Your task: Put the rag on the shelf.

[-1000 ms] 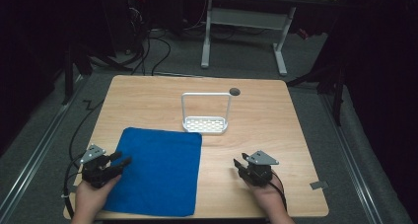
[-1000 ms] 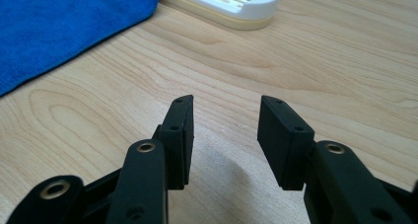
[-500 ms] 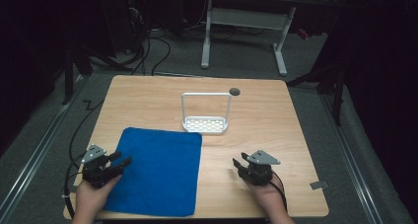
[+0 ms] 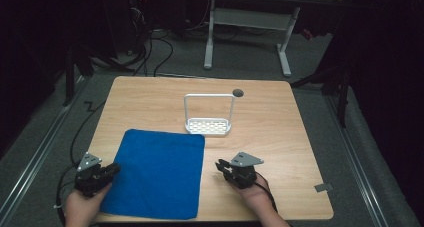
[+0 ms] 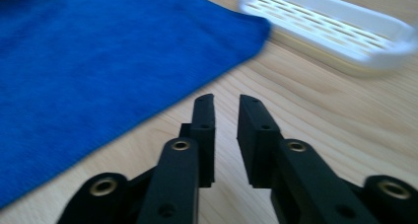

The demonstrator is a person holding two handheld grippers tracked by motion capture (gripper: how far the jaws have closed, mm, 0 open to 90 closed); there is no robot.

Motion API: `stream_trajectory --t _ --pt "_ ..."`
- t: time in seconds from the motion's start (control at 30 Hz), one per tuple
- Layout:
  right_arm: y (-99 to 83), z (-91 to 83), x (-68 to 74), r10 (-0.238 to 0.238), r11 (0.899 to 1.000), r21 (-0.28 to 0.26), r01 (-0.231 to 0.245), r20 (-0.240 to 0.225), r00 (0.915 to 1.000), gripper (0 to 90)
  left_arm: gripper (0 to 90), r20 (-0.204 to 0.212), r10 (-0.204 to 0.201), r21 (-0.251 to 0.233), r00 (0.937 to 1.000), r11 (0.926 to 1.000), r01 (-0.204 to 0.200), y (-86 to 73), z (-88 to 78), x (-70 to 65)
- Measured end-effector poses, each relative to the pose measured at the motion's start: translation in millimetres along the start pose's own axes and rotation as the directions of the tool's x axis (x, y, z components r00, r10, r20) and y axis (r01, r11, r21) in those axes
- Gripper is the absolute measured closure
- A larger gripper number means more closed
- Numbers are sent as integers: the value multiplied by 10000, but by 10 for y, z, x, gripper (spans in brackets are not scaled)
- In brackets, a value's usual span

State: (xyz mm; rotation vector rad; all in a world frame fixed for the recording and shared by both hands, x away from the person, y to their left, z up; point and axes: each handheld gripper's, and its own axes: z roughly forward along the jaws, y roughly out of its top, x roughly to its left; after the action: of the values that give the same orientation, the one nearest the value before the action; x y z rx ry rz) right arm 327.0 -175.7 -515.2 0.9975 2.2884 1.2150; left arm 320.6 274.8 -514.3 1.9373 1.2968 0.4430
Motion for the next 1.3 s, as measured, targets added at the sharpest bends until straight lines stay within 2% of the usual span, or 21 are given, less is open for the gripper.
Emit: stream_trajectory --t 0.07,0.17,0.27,0.4,0.43,0.53,0.63,0.7,0.73,0.77,0.87,0.9,0.97,1.0,1.07,1.17,1.3 --pt "61 78 102 -221 9997 50 223 -392 9990 895 866 -120 113 289 9999 9995 -109 -47 -5 -7" --pt "124 196 247 -432 9988 196 454 -974 9943 900 900 -178 289 621 9994 9977 -277 -100 -9 -21" --pt "146 365 387 -962 9910 813 1067 -1237 9876 900 899 -215 364 855 9991 9957 -345 -153 1 -34" --pt "146 444 410 -1086 9849 1204 1242 -1286 9857 900 889 -202 351 785 9992 9964 -334 -174 -3 -44" --pt "134 482 403 -1029 9818 1461 1212 -1271 9865 900 879 -183 395 781 9991 9962 -380 -177 -4 -48" --pt "137 484 386 -938 9827 1464 1134 -1346 9865 900 865 -83 424 748 9991 9963 -416 -181 -3 -52" --pt "126 457 379 -951 9815 1537 1142 -1267 9874 900 852 58 496 694 9988 9963 -499 -177 6 -48" --pt "109 429 366 -944 9812 1565 1126 -1193 9884 900 852 202 352 705 9992 9968 -365 -181 9 -62" --pt "91 396 343 -939 9809 1595 1112 -1126 9892 900 856 498 177 610 9986 9979 -208 -203 12 -100" --pt "91 396 343 -939 9809 1595 1112 -1126 9892 900 856 498 177 610 9986 9979 -208 -203 12 -100" --pt "12 278 262 -776 9830 1596 907 -867 9932 900 858 830 523 711 9952 9958 -582 -211 15 -246" --pt "12 278 262 -776 9830 1596 907 -867 9932 900 858 830 523 711 9952 9958 -582 -211 15 -246" --pt "-55 169 204 -602 9837 1652 702 -650 9961 900 860 1114 825 770 9903 9928 -914 -182 59 -351" --pt "-72 144 187 -594 9842 1635 686 -606 9964 900 861 1114 825 770 9903 9928 -914 -182 59 -351" --pt "-111 75 149 -493 9839 1696 564 -458 9977 900 862 1448 960 768 9848 9912 -1079 -159 105 -445" --pt "-152 7 106 -361 9841 1730 407 -297 9989 900 865 1604 1026 758 9817 9904 -1159 -148 131 -511" --pt "-214 -95 45 -211 9838 1780 205 16 9998 900 865 1908 1487 811 9703 9827 -1666 -110 185 -658"
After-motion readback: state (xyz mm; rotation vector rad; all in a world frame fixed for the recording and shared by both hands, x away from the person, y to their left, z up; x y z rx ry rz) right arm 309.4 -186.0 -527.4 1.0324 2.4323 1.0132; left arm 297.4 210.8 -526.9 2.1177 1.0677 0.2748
